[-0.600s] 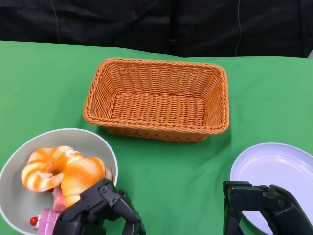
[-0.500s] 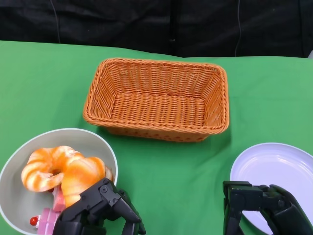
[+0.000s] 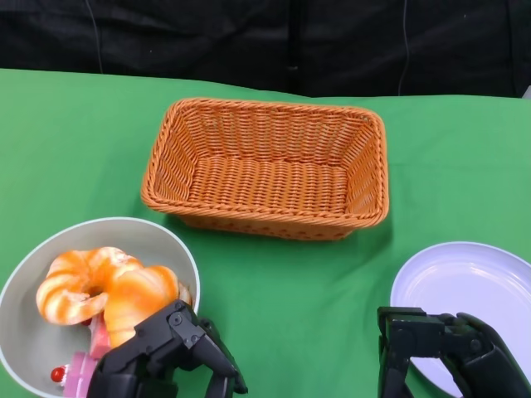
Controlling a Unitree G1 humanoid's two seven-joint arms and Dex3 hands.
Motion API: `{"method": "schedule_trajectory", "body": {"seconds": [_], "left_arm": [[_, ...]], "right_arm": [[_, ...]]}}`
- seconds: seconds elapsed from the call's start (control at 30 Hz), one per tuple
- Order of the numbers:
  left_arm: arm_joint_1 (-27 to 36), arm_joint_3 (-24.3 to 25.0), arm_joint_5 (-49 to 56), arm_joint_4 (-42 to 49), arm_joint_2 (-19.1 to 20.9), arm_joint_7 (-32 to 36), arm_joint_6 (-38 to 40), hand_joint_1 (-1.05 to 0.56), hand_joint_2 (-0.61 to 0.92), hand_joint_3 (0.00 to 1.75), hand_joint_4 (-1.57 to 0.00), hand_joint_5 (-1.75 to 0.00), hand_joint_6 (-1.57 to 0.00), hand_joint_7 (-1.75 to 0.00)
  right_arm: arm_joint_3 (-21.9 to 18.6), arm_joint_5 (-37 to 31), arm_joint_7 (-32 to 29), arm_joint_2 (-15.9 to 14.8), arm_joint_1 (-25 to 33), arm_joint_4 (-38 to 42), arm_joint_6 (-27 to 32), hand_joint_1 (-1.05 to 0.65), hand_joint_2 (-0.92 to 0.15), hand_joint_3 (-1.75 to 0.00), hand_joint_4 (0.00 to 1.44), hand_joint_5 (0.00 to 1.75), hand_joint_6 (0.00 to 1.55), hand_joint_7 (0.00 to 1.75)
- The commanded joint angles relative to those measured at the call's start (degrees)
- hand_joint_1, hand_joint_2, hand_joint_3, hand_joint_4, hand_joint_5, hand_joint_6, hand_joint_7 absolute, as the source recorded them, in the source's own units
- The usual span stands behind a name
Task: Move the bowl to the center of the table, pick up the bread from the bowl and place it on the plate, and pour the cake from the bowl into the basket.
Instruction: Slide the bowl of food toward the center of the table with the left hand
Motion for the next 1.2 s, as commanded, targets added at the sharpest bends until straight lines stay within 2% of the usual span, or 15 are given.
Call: {"method": "schedule_trajectory", "body": {"seconds": [0.03, 0.13, 0.23, 0.33, 0.5, 0.63, 0.73, 0.77, 0.8, 0.87, 0.93, 1.03, 1.2], "left_arm": [[0.57, 0.55, -2.34, -2.88, 0.08, 0.39, 0.25, -0.23, 0.56, 1.0, -0.72, -1.46, -0.74, -1.2], [0.37, 1.59, -2.76, -4.06, 0.66, 0.26, 0.14, -0.26, 0.63, 0.84, -0.7, -1.42, -0.7, -1.15], [0.05, 3.02, -2.35, -5.27, 1.27, 0.24, 0.15, -0.31, 0.69, 0.72, -0.65, -1.44, -0.62, -1.22], [0.02, 3.37, -2.17, -5.53, 1.25, 0.11, 0.25, -0.32, 0.71, 0.68, -0.64, -1.46, -0.6, -1.26], [-1.3, 9.48, 2.2, -8.73, 2.44, 1.86, 0.18, -0.28, 0.65, 0.67, -0.58, -1.4, -0.52, -1.15], [-1.91, 13.24, 5.32, -9.36, 3.43, 2.64, 0.44, -0.29, 0.65, 0.66, -0.63, -1.31, -0.54, -0.97], [-1.95, 13.46, 5.6, -9.44, 3.39, 2.72, 0.6, -0.3, 0.65, 0.65, -0.64, -1.29, -0.55, -0.94], [-2.36, 15.51, 5.33, -9.56, 4.4, 2.89, 1.07, -0.3, 0.65, 0.64, -0.64, -1.29, -0.55, -0.94], [-2.69, 17.19, 5.18, -9.66, 5.2, 3.03, 1.46, -0.34, 0.72, 0.54, -0.65, -1.18, -0.53, -0.78], [-3.4, 20.55, 6.06, -9.59, 6.21, 3.75, 2.03, -0.41, 0.84, 0.33, -0.67, -1.02, -0.6, -0.53], [-3.86, 22.8, 7.77, -9.33, 6.49, 4.73, 2.3, -0.46, 0.9, 0.23, -0.66, -0.93, -0.63, -0.42], [-4.66, 24.88, 8.37, -8.24, 6.79, 5.39, 1.79, -0.5, 0.92, 0.23, -0.64, -0.85, -0.62, -0.35], [-5.6, 28.31, 11.86, -7.08, 5.32, 8.97, 2.93, -0.62, 0.92, 0.29, -0.49, -0.76, -0.56, -0.27]], "right_arm": [[-0.03, 0.09, -0.55, -0.13, 0.12, -0.09, -0.04, 0.22, -0.15, -1.75, 0.98, 1.71, 0.92, 1.47], [-0.05, -0.02, -0.63, -0.08, 0.23, -0.23, 0.12, 0.22, -0.14, -1.75, 0.98, 1.71, 0.92, 1.47], [-0.03, -0.08, -0.62, -0.17, 0.31, -0.5, 0.42, 0.22, -0.14, -1.75, 0.98, 1.71, 0.93, 1.47], [-0.01, -0.06, -0.62, -0.19, 0.31, -0.54, 0.48, 0.22, -0.14, -1.75, 0.98, 1.71, 0.93, 1.47], [0.23, 0.27, -0.55, -0.14, 0.07, -0.18, 0.22, 0.22, -0.15, -1.75, 0.98, 1.71, 0.92, 1.48], [0.2, -0.07, -0.68, -0.09, 0.15, -0.33, 0.38, 0.21, -0.15, -1.75, 0.97, 1.71, 0.92, 1.48], [0.21, -0.1, -0.74, -0.11, 0.14, -0.32, 0.38, 0.21, -0.15, -1.75, 0.97, 1.71, 0.92, 1.48], [0.31, 0.02, -0.68, -0.12, 0.12, -0.27, 0.5, 0.21, -0.15, -1.75, 0.97, 1.71, 0.92, 1.48], [0.38, 0.09, -0.64, -0.13, 0.1, -0.24, 0.59, 0.21, -0.15, -1.75, 0.97, 1.71, 0.92, 1.48], [0.38, -0.1, -0.71, -0.11, 0.06, -0.14, 0.61, 0.21, -0.15, -1.75, 0.97, 1.71, 0.92, 1.48], [0.4, -0.09, -0.73, -0.1, 0.04, -0.09, 0.65, 0.21, -0.15, -1.75, 0.97, 1.71, 0.92, 1.48], [0.49, 0.19, -0.68, -0.19, 0.03, -0.01, 0.71, 0.21, -0.15, -1.75, 0.97, 1.72, 0.92, 1.48], [0.34, -0.22, -0.98, -0.14, 0.0, 0.12, 0.39, 0.2, -0.15, -1.75, 0.96, 1.72, 0.92, 1.48]]}}
